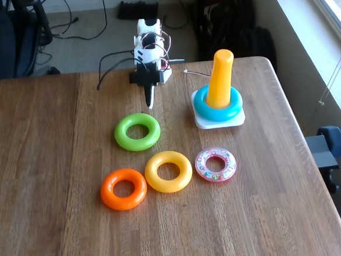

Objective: Pick and place the blue ring

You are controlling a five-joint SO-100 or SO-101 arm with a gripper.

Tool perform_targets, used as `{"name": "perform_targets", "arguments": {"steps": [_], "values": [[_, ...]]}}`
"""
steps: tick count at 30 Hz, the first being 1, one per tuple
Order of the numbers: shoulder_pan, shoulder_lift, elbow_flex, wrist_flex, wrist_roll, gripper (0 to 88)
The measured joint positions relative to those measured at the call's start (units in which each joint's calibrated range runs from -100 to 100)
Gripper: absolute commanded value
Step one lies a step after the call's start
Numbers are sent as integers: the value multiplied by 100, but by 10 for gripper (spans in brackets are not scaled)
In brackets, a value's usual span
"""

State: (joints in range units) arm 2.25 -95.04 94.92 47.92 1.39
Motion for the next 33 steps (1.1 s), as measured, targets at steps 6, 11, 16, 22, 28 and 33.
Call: {"name": "perform_targets", "arguments": {"steps": [6,11,16,22,28,33], "values": [[-16,0,303,0,-20,286],[-16,0,303,0,5,286],[-16,0,303,0,5,286],[-16,0,303,16,-34,286],[-16,0,303,16,-34,286],[-16,0,303,16,-34,286]]}}
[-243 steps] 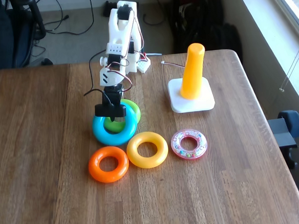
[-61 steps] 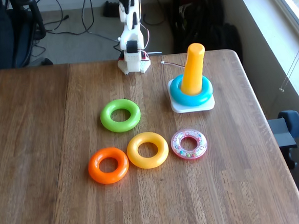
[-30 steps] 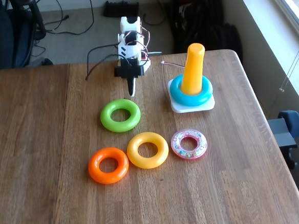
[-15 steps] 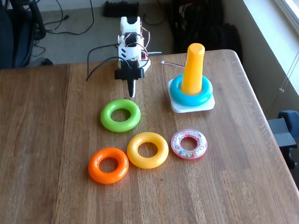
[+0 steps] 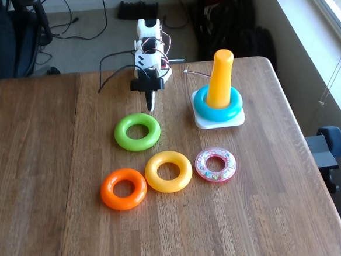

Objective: Pick and place the blue ring

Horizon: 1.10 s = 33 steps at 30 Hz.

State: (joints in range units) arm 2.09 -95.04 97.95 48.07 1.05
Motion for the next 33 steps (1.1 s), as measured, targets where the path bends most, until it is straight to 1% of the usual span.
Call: {"name": "perform_targets", "arguments": {"steps": [3,5,7,12,13,14,20,23,33], "values": [[0,0,0,0,0,284],[0,0,0,0,0,263],[0,0,0,16,0,216],[0,0,0,16,0,36],[0,0,0,16,0,9],[0,0,0,16,0,2],[0,0,0,16,0,67],[0,0,0,16,0,84],[0,0,0,16,0,94]]}}
